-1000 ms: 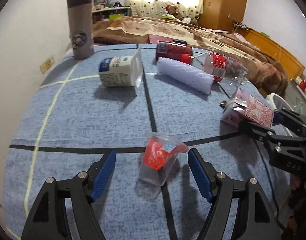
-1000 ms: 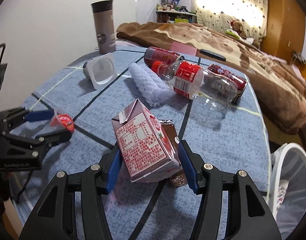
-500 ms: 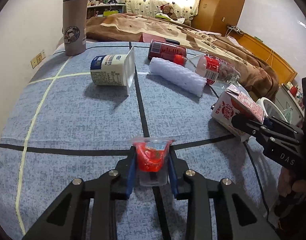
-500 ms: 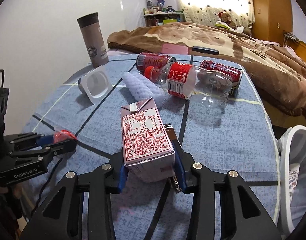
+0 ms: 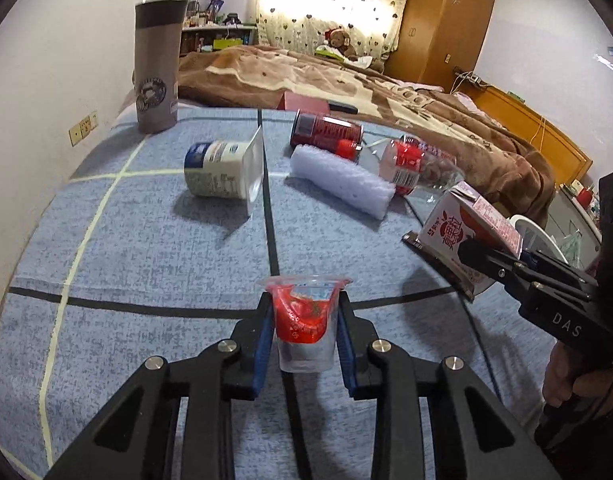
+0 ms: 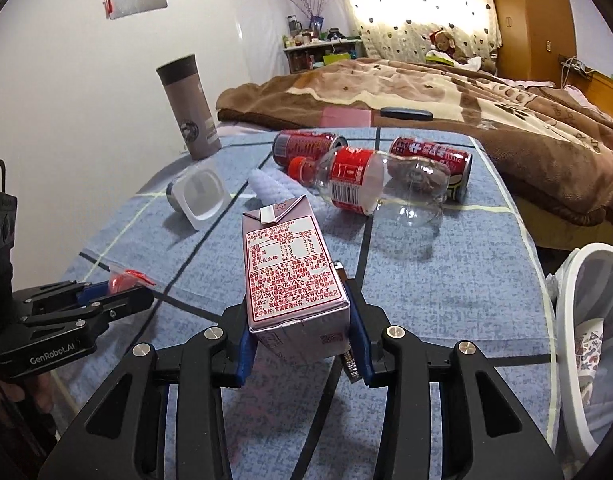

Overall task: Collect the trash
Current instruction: 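Grasp the pink milk carton with the right gripper while the left gripper grasps the red wrapper cup, then carry the pink carton and red-filled cup over the white wastebasket with both grippers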

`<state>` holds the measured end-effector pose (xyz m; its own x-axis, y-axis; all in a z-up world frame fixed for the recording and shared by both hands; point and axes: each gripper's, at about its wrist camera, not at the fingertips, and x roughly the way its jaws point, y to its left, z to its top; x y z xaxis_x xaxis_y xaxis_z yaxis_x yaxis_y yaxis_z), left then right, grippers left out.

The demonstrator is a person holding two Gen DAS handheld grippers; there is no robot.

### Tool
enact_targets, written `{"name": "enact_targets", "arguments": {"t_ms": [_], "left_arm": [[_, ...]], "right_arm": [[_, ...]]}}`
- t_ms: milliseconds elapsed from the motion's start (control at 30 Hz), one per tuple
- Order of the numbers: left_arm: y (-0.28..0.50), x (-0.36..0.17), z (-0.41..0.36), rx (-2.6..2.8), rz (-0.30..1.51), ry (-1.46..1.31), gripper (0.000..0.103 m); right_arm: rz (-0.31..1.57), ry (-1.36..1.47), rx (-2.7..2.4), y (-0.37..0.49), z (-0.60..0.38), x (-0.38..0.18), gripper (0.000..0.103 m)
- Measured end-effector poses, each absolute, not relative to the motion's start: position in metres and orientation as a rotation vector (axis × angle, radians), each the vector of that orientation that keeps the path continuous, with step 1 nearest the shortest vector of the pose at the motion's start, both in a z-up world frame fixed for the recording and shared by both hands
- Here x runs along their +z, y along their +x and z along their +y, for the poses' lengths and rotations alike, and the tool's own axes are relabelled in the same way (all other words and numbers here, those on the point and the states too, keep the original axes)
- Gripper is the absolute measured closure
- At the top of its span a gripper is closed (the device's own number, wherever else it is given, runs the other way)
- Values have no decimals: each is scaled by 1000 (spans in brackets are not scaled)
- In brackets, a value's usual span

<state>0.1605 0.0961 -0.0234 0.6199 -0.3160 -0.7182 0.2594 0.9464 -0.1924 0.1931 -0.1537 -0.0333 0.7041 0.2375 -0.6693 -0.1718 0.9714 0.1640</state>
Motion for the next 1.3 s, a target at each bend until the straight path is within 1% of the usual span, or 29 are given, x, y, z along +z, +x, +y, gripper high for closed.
{"name": "enact_targets", "arguments": {"t_ms": [667,1033,1300], "left_arm": [[155,10,43,-403,765,-63,73],[155,25,-18,-510,748,-27,73],[152,33,-77,-598,734,16,73]], "right_arm": [[650,185,154,171,-210,-9,62],[599,229,40,153,-259,0,62],[575,249,-41,135,-296,2,62]]}}
